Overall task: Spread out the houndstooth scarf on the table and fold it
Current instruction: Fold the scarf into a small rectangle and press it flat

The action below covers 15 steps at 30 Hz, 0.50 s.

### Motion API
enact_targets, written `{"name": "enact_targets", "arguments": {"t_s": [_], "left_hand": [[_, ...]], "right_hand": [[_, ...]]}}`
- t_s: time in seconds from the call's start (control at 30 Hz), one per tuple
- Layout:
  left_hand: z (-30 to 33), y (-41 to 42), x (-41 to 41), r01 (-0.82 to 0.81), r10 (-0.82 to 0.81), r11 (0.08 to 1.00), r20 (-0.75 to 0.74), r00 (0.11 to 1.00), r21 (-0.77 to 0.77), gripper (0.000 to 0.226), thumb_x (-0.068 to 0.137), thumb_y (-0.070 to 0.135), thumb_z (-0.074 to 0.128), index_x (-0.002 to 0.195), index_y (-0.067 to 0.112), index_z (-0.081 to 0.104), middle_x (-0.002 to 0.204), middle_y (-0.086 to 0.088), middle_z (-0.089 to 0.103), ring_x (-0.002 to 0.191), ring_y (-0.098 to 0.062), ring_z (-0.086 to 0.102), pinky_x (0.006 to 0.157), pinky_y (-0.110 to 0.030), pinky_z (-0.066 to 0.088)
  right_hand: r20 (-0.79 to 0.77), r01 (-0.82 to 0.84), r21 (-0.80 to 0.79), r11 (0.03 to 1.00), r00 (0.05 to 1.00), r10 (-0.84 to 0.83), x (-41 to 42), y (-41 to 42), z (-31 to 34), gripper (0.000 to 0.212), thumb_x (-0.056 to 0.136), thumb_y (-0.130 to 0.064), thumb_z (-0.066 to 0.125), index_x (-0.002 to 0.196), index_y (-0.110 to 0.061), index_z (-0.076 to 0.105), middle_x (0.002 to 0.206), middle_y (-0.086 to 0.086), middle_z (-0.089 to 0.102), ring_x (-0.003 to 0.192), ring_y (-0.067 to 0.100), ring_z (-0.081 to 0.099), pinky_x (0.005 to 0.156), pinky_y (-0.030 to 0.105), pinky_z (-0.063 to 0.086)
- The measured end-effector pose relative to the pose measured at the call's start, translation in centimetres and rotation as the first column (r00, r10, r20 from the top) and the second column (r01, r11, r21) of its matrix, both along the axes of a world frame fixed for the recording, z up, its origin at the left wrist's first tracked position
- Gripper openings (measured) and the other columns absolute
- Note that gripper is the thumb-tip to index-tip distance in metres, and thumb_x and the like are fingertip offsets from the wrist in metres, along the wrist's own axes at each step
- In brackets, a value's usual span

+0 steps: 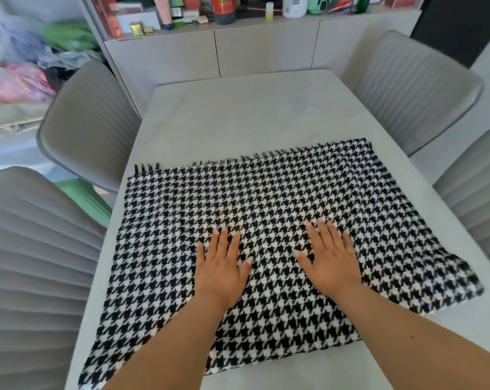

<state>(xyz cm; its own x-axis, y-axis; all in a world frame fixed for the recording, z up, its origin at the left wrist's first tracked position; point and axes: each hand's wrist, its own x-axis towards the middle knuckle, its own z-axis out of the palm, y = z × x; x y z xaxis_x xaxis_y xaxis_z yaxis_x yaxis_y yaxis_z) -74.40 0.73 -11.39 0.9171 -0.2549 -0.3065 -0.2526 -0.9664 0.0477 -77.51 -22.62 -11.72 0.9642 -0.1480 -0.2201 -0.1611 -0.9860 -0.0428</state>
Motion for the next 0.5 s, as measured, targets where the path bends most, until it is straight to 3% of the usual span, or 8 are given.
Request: {"name": "enact_targets", "arguments": {"t_s": [0.13,0.23,0.3,0.5], "left_hand": [[1.3,-0.9,-5.0,-0.002,0.006,0.997,0.055,0.998,-0.075,0.064,0.092,0.059,-0.005,0.145,0.029,-0.026,0.154,-0.002,-0.028,0.141,-0.022,-0.03,0.116,-0.051,-0.016],[1.0,-2.3,-9.4,0.077,-0.059,0.981,0.107,0.993,-0.177,0.063,0.093,0.059,-0.005,0.148,0.032,-0.018,0.157,0.001,-0.023,0.142,-0.021,-0.029,0.116,-0.051,-0.015],[0.2,-1.8,-11.5,0.069,-0.062,0.989,0.06,0.996,-0.131,0.068,0.085,0.062,-0.016,0.146,0.034,-0.021,0.158,0.001,-0.022,0.143,-0.021,-0.028,0.117,-0.052,-0.013],[0.1,2.5,-13.1,-0.084,0.084,0.996,0.003,0.996,0.016,0.077,0.078,0.066,-0.024,0.148,0.035,-0.02,0.159,0.002,-0.019,0.145,-0.02,-0.022,0.116,-0.051,-0.012]], "right_hand": [[-0.017,0.041,0.039,0.998,0.999,-0.04,-4.1,0.8,0.5,0.078,0.086,-0.067,-0.002,0.15,-0.023,-0.015,0.158,0.005,-0.018,0.144,0.022,-0.021,0.114,0.044,-0.015],[0.022,0.018,0.058,0.998,1.0,-0.019,-7.6,1.7,0.6,0.088,0.078,-0.07,-0.016,0.152,-0.023,-0.009,0.159,0.003,-0.014,0.147,0.02,-0.015,0.117,0.044,-0.01],[0.021,0.001,0.04,0.999,1.0,-0.002,-9.7,1.0,0.2,0.092,0.075,-0.071,-0.023,0.152,-0.024,-0.007,0.161,0.004,-0.007,0.147,0.022,-0.012,0.118,0.045,-0.008],[-0.012,0.14,-0.036,0.99,0.99,-0.14,-12.9,-3.4,0.4,0.084,0.08,-0.067,-0.016,0.152,-0.024,-0.009,0.161,0.005,-0.006,0.148,0.025,-0.011,0.117,0.043,-0.007]]}}
